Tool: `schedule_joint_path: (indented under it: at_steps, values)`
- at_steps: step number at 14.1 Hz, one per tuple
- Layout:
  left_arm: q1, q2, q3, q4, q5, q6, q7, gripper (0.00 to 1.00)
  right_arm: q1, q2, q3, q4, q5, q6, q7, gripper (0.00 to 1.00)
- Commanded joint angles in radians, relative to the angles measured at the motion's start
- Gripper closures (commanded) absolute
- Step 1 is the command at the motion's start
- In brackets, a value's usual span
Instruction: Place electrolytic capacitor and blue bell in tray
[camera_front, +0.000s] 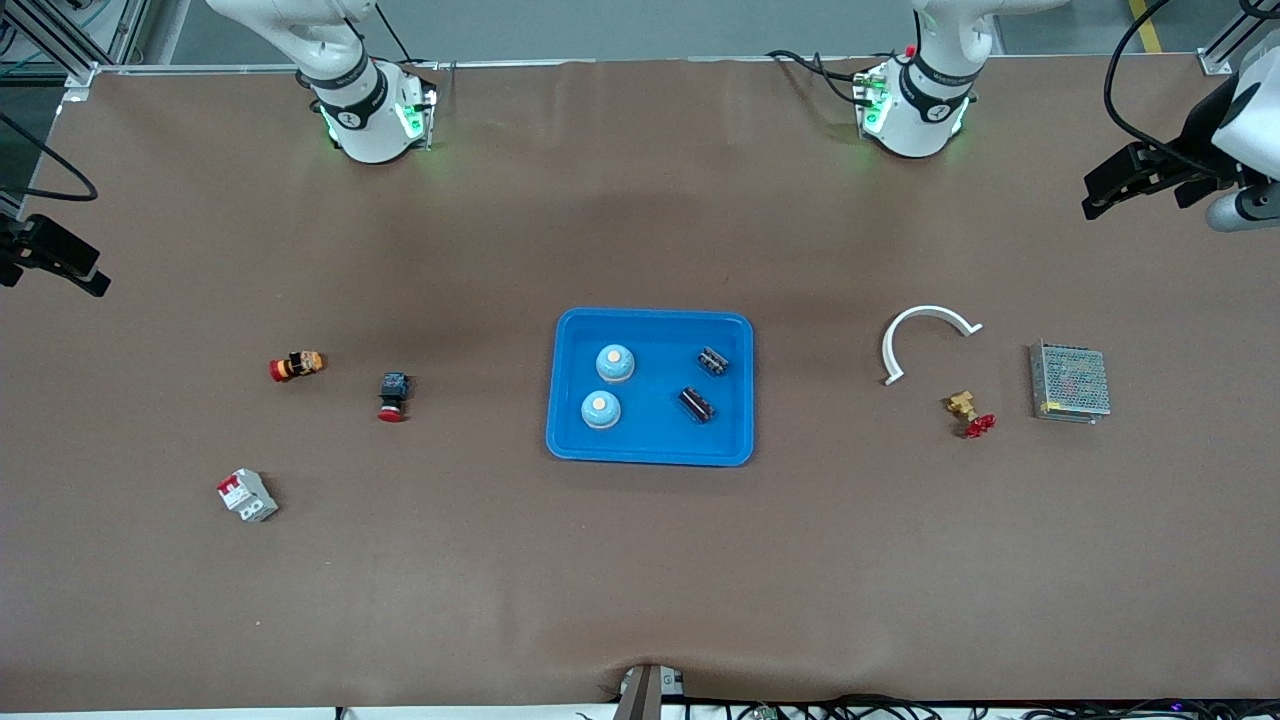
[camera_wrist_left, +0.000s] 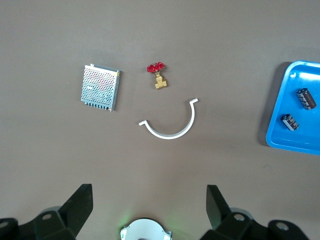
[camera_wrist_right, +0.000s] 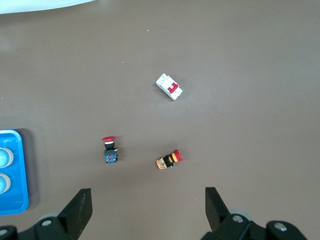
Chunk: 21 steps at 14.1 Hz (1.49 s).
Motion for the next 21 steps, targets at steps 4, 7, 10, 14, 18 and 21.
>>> schedule_joint_path:
  at_steps: [4, 7, 10, 14, 18, 21]
  values:
    - [-0.004, 0.007, -0.007, 0.012, 0.004, 0.006, 0.007, 0.0, -0.018, 0.013, 0.005, 0.043, 0.016, -0.008, 0.004, 0.0]
    - [-0.006, 0.008, -0.007, 0.012, 0.004, 0.006, 0.008, 0.0, -0.011, 0.013, 0.006, 0.044, 0.017, -0.01, 0.004, 0.0]
    - [-0.006, 0.016, -0.007, 0.012, 0.005, 0.006, 0.011, 0.0, -0.005, 0.013, 0.006, 0.044, 0.017, -0.008, 0.004, 0.0]
    - [-0.007, 0.028, -0.007, 0.042, 0.011, 0.005, 0.008, 0.0, -0.008, 0.013, 0.006, 0.058, 0.016, -0.008, 0.003, 0.0]
    - [-0.006, 0.03, -0.007, 0.045, 0.013, 0.0, 0.008, 0.0, -0.008, 0.019, 0.006, 0.063, 0.016, -0.013, 0.0, 0.0]
    - [-0.006, 0.03, -0.007, 0.045, 0.013, 0.0, 0.01, 0.0, -0.008, 0.021, 0.006, 0.063, 0.016, -0.01, -0.002, 0.0]
